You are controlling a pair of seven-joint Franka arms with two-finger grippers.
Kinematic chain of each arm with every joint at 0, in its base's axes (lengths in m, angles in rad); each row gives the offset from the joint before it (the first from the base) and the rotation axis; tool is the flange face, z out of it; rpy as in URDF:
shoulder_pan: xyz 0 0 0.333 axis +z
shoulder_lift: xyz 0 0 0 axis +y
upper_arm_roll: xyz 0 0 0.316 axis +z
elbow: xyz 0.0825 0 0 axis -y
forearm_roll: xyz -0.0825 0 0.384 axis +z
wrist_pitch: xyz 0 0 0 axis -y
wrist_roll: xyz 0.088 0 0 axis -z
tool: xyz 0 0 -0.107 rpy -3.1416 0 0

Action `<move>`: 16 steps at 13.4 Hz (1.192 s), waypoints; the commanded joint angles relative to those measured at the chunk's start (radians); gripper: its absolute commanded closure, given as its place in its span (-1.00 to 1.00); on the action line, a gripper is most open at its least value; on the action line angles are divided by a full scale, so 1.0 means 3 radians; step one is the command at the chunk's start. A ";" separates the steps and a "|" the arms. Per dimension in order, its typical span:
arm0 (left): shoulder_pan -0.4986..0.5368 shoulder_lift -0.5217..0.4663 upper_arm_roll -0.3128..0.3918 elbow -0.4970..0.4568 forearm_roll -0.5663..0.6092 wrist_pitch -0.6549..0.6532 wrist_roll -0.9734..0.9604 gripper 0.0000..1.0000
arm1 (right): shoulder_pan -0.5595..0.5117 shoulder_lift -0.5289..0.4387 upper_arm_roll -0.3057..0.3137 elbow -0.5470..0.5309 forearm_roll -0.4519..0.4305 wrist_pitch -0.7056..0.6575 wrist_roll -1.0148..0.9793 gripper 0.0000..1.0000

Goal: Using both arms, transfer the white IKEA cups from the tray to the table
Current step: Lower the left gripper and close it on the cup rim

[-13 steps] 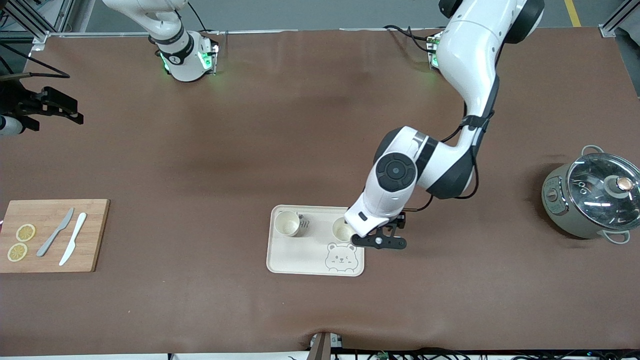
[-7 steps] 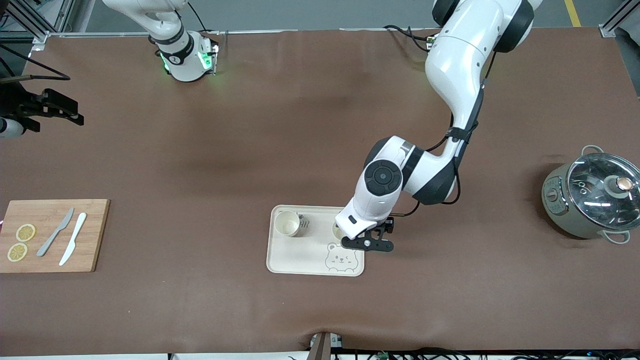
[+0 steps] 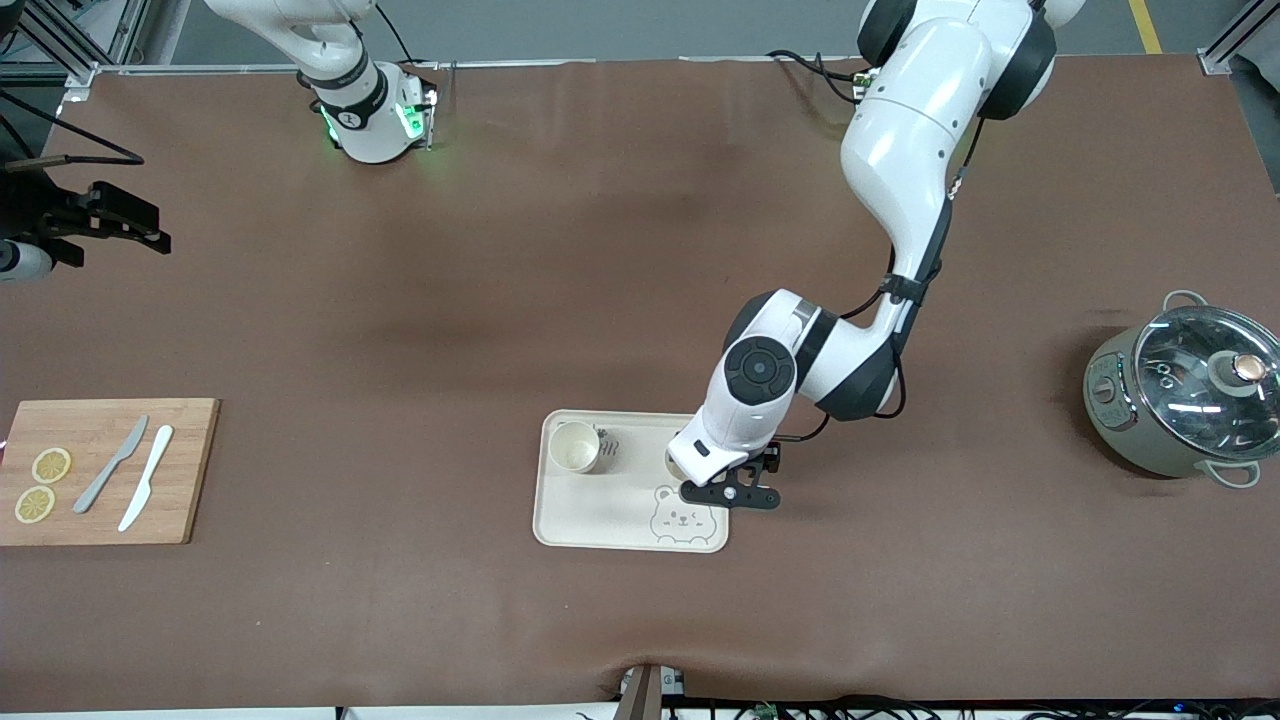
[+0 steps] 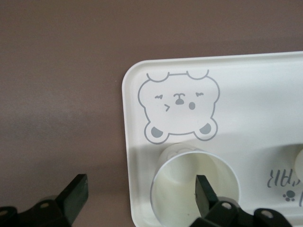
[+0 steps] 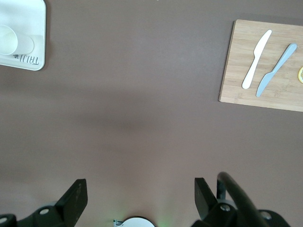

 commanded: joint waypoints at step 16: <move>-0.0098 0.0193 0.0045 0.0073 -0.0055 0.0190 -0.0239 0.02 | 0.0040 0.0067 0.0030 0.0080 -0.0022 -0.0060 -0.0044 -1.00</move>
